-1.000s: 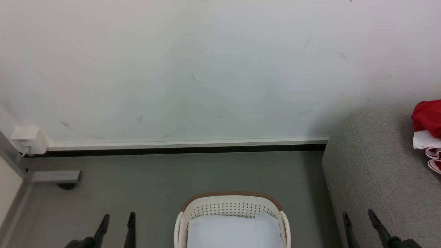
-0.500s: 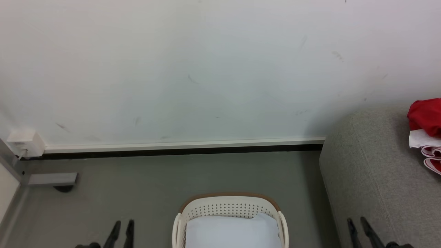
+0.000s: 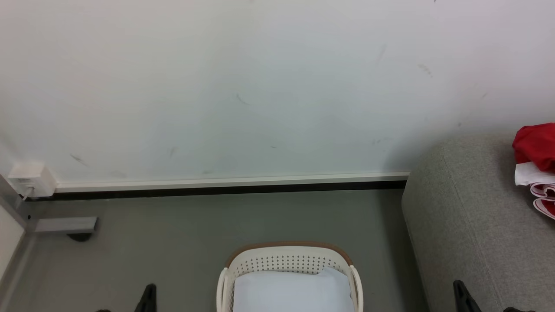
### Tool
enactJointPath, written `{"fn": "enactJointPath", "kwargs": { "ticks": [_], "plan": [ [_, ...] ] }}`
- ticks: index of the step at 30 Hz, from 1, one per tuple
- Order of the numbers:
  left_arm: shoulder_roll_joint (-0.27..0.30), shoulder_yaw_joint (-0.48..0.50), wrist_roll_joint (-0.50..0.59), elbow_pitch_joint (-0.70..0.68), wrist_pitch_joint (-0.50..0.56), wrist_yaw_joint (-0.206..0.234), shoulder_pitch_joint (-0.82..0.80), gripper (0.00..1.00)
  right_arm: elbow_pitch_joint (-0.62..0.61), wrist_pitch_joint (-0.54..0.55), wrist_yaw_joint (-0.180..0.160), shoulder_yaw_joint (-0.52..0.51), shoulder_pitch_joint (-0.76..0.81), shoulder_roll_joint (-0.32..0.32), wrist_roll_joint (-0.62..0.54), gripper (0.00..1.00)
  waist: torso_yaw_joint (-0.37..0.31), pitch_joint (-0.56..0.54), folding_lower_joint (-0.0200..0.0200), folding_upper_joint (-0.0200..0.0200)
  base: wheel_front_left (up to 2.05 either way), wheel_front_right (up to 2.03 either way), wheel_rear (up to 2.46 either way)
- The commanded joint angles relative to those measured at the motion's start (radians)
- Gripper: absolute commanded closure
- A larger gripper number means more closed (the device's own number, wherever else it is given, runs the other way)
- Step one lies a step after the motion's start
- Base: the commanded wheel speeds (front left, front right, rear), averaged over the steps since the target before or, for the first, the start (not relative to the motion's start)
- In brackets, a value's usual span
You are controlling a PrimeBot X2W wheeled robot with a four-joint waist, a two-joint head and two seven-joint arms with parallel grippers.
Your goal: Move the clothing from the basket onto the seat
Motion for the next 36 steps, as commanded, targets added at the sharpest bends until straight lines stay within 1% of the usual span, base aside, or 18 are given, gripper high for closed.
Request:
{"fn": "enactJointPath", "kwargs": {
  "ticks": [1,20,36],
  "plan": [
    [0.005,0.005,-0.041,-0.020,0.007,0.001,-0.028,1.00,-0.020,0.008,0.000,-0.008,-0.026,-0.006,0.037,1.00,0.000,0.000,0.0000,0.0000,0.00,0.00,0.00],
    [0.008,0.017,-0.355,-0.075,0.082,0.017,-0.049,1.00,-0.046,0.087,-0.001,-0.042,-0.062,-0.009,0.346,1.00,0.000,0.004,0.0000,0.0000,0.00,0.00,0.00],
    [0.010,0.027,-0.570,-0.106,0.138,0.026,-0.067,1.00,-0.063,0.141,-0.001,-0.064,-0.084,-0.012,0.561,1.00,-0.001,0.007,0.0000,0.0000,0.00,0.00,0.00]
  ]
}}
